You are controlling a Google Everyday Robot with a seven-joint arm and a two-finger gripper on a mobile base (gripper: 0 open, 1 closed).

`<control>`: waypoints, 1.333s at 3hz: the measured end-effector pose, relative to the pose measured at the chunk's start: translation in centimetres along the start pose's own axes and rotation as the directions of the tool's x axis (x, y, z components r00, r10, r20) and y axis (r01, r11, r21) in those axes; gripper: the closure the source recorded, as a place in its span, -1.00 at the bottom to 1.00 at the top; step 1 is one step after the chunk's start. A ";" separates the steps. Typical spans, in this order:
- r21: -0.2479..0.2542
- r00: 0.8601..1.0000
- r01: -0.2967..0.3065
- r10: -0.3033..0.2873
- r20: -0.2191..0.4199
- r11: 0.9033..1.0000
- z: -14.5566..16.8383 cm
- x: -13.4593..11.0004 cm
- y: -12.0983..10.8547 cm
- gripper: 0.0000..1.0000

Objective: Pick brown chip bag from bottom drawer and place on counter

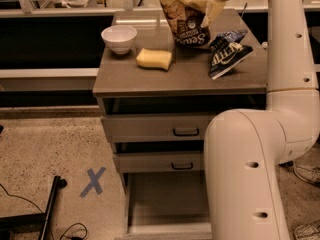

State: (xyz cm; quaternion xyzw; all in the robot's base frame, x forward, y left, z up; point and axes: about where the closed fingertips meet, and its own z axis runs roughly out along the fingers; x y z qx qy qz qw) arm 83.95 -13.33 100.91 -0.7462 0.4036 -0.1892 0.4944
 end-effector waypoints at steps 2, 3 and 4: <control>-0.015 0.997 0.035 -0.036 -0.065 0.999 -1.6 0.4 -1.1 -1.00; 0.008 0.977 0.096 -0.093 -0.190 0.995 -5.3 1.2 -4.3 -1.00; 0.007 0.979 0.093 -0.090 -0.183 0.996 -4.9 1.1 -4.1 -1.00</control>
Offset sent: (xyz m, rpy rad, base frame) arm -0.0381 -0.0234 0.0346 -0.1445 -0.0657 -0.1108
